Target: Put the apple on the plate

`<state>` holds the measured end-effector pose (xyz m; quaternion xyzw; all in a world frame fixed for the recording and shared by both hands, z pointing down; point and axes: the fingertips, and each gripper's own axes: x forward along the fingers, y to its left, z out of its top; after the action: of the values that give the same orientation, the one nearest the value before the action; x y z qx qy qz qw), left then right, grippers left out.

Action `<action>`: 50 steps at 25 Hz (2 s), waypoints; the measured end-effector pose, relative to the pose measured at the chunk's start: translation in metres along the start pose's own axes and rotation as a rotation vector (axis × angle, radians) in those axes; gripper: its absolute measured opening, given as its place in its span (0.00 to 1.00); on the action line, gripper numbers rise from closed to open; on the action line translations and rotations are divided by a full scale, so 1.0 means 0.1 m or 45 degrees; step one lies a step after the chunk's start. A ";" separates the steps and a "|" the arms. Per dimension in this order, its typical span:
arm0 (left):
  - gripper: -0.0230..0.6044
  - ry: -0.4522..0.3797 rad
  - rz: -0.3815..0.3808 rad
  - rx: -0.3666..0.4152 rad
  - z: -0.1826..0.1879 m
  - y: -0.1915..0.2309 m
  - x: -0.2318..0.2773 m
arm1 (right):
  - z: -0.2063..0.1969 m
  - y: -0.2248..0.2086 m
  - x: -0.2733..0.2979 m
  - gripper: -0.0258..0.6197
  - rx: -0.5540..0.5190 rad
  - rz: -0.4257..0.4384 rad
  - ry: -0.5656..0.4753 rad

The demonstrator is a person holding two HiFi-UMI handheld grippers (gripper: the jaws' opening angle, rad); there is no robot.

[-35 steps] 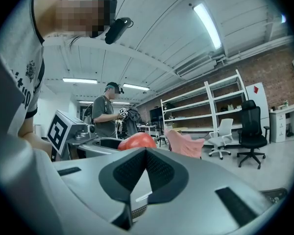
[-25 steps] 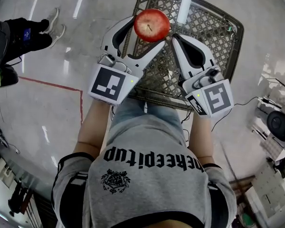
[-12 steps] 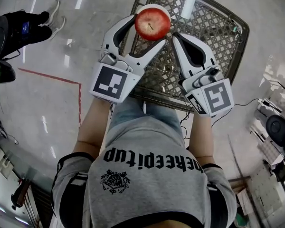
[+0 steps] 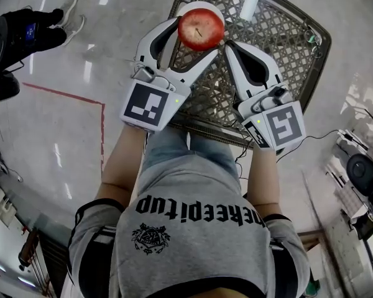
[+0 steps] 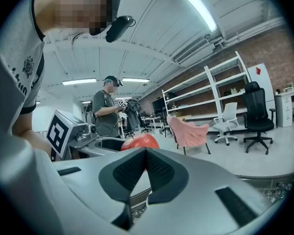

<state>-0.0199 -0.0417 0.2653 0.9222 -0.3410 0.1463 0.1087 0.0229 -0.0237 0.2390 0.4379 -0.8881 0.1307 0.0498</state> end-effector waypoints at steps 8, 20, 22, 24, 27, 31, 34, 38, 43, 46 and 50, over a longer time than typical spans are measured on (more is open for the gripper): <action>0.65 -0.018 0.009 0.004 -0.11 0.14 0.17 | -0.14 -0.09 0.14 0.05 0.024 0.007 0.028; 0.65 0.001 0.029 0.030 -0.33 0.27 0.33 | -0.30 -0.22 0.24 0.05 0.053 0.004 0.061; 0.65 0.011 0.032 0.034 -0.38 0.28 0.36 | -0.34 -0.23 0.26 0.05 0.057 0.004 0.069; 0.65 0.021 0.033 0.035 -0.42 0.29 0.37 | -0.37 -0.24 0.28 0.05 0.062 0.004 0.076; 0.65 0.030 0.036 0.029 -0.47 0.31 0.39 | -0.40 -0.26 0.31 0.05 0.069 0.003 0.086; 0.65 0.046 0.040 0.017 -0.60 0.34 0.44 | -0.48 -0.29 0.35 0.05 0.078 0.002 0.098; 0.65 0.065 0.043 0.008 -0.70 0.36 0.50 | -0.55 -0.32 0.37 0.05 0.085 0.001 0.109; 0.65 0.090 0.054 -0.003 -0.84 0.38 0.57 | -0.65 -0.35 0.37 0.05 0.099 -0.001 0.127; 0.65 0.118 0.056 -0.012 -1.00 0.40 0.66 | -0.78 -0.39 0.39 0.05 0.120 0.001 0.150; 0.65 0.131 0.063 -0.017 -1.07 0.42 0.70 | -0.82 -0.40 0.41 0.05 0.127 0.007 0.160; 0.65 0.151 0.068 -0.033 -1.18 0.45 0.75 | -0.87 -0.41 0.42 0.05 0.135 0.011 0.168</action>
<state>-0.0179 -0.0848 0.4056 0.9010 -0.3604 0.1991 0.1366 0.0275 -0.0554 0.3392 0.4266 -0.8765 0.2063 0.0845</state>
